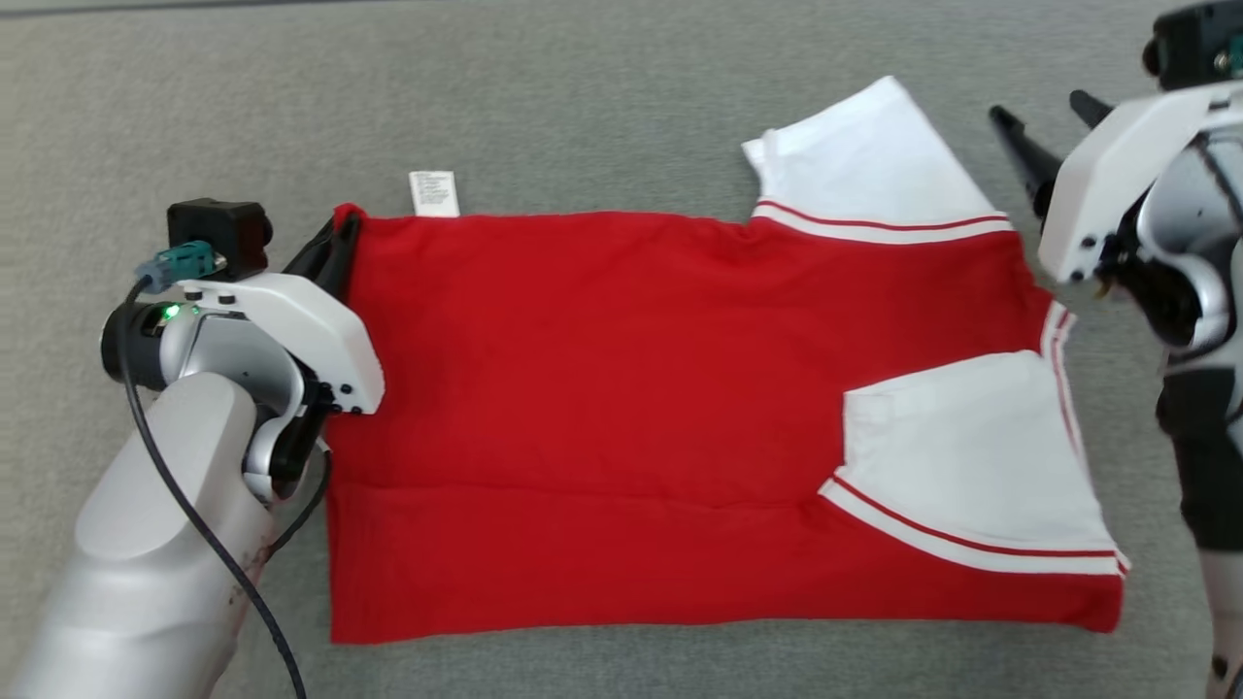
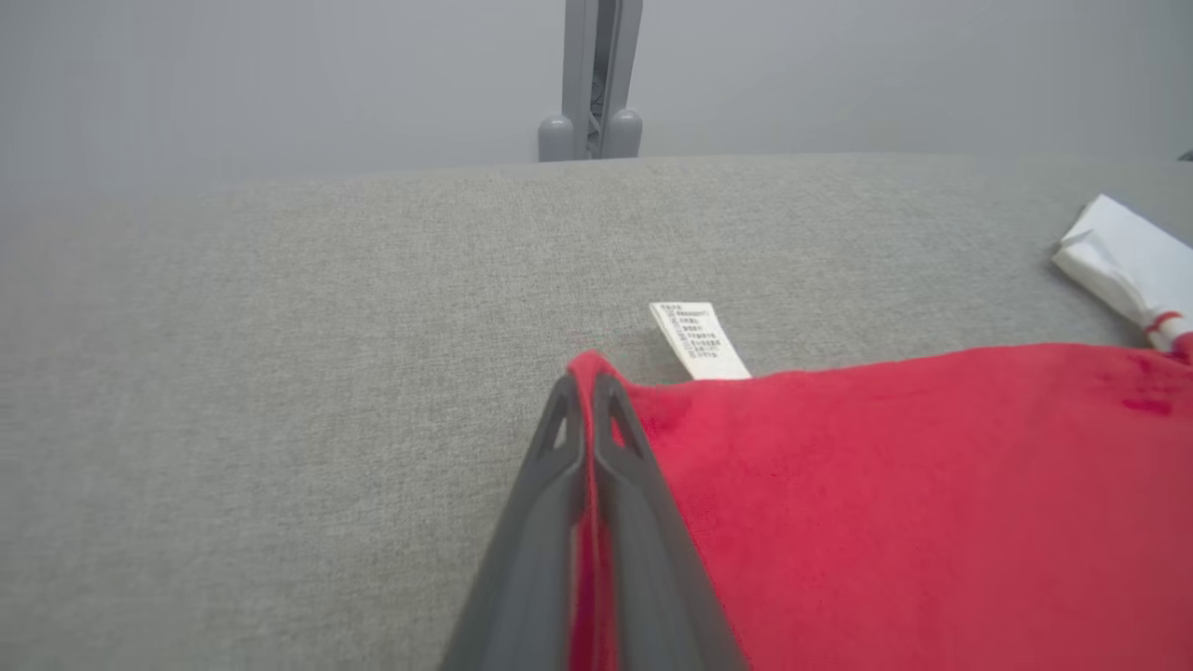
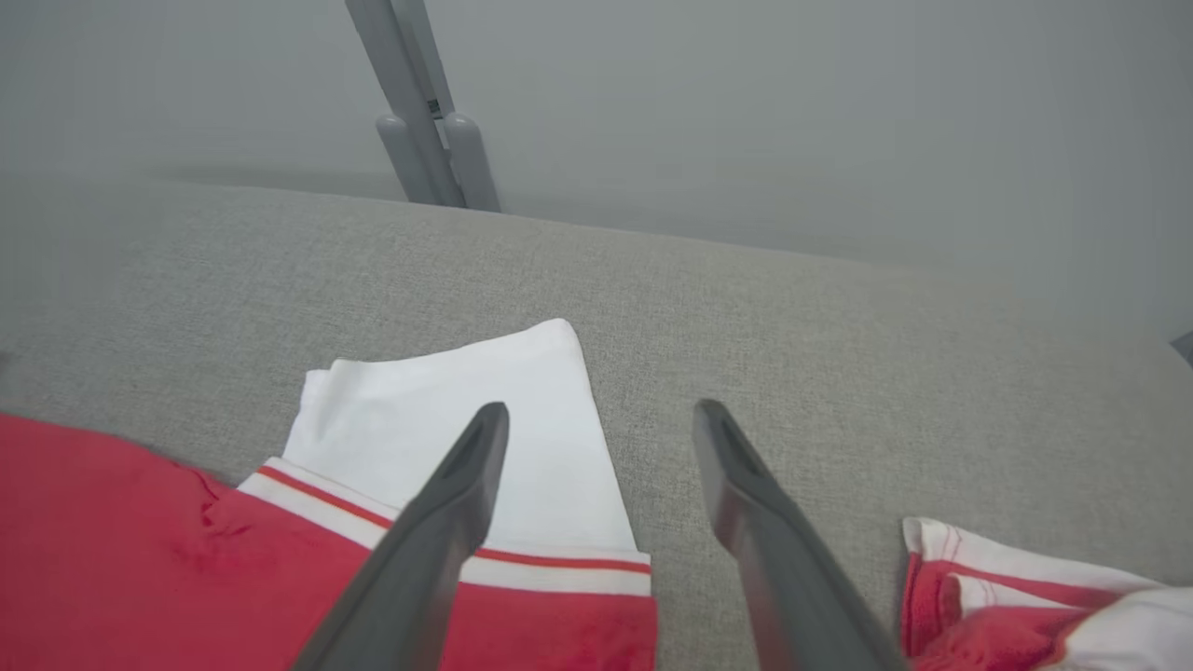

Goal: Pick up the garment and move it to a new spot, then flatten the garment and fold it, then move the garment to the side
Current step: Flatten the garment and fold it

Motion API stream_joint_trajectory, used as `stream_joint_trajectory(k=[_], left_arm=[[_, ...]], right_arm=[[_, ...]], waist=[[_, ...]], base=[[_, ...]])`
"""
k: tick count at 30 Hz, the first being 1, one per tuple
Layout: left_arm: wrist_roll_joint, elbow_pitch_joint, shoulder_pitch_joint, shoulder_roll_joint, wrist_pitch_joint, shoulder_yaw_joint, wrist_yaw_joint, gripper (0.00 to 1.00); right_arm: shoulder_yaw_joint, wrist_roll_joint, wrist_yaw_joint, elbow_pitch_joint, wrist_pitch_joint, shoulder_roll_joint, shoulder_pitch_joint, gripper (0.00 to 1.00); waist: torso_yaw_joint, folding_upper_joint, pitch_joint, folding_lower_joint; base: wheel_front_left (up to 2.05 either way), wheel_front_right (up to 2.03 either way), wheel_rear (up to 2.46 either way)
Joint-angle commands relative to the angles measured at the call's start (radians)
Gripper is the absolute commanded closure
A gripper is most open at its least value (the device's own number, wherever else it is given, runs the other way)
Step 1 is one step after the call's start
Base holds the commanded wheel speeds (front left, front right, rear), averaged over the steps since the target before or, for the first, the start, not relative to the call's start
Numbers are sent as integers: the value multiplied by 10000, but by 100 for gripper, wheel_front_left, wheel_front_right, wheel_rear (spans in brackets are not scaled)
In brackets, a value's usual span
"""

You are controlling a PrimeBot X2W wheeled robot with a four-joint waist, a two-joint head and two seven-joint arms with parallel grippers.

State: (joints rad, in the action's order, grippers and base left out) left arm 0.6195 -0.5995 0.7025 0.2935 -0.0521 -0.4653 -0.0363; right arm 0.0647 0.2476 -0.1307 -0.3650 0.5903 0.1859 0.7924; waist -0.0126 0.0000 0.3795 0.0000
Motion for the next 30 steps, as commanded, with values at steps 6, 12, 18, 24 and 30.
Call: stream_joint_trajectory(k=[6, 12, 18, 24, 30], left_arm=[[-164, 462, 336, -315, 180, -226, -98, 100], [-268, 664, 571, -638, 336, -430, -141, 100], [-266, 657, 755, -900, 454, -538, -149, 100], [-212, 508, 880, -1112, 587, -653, -55, 100], [-160, 294, 908, -1254, 655, -761, 13, 100]], right_arm=[[-292, -547, -1, -2011, 342, 97, 1659, 0], [-533, -1146, -1, -3608, 454, 108, 2713, 0], [-777, -1837, 1, -4752, 283, 89, 3414, 0], [-1030, -2372, 1, -5648, 47, 198, 3759, 0], [-1209, -2769, 1, -6457, -92, 227, 3886, 54]], waist=[[944, 0, 667, 0], [1456, 0, 1077, 0], [1778, 0, 1344, 0], [2003, 0, 1398, 0], [2178, 0, 1315, 0]], base=[[0, 0, 0], [0, 0, 0], [0, 0, 0], [0, 0, 0], [0, 0, 0]])
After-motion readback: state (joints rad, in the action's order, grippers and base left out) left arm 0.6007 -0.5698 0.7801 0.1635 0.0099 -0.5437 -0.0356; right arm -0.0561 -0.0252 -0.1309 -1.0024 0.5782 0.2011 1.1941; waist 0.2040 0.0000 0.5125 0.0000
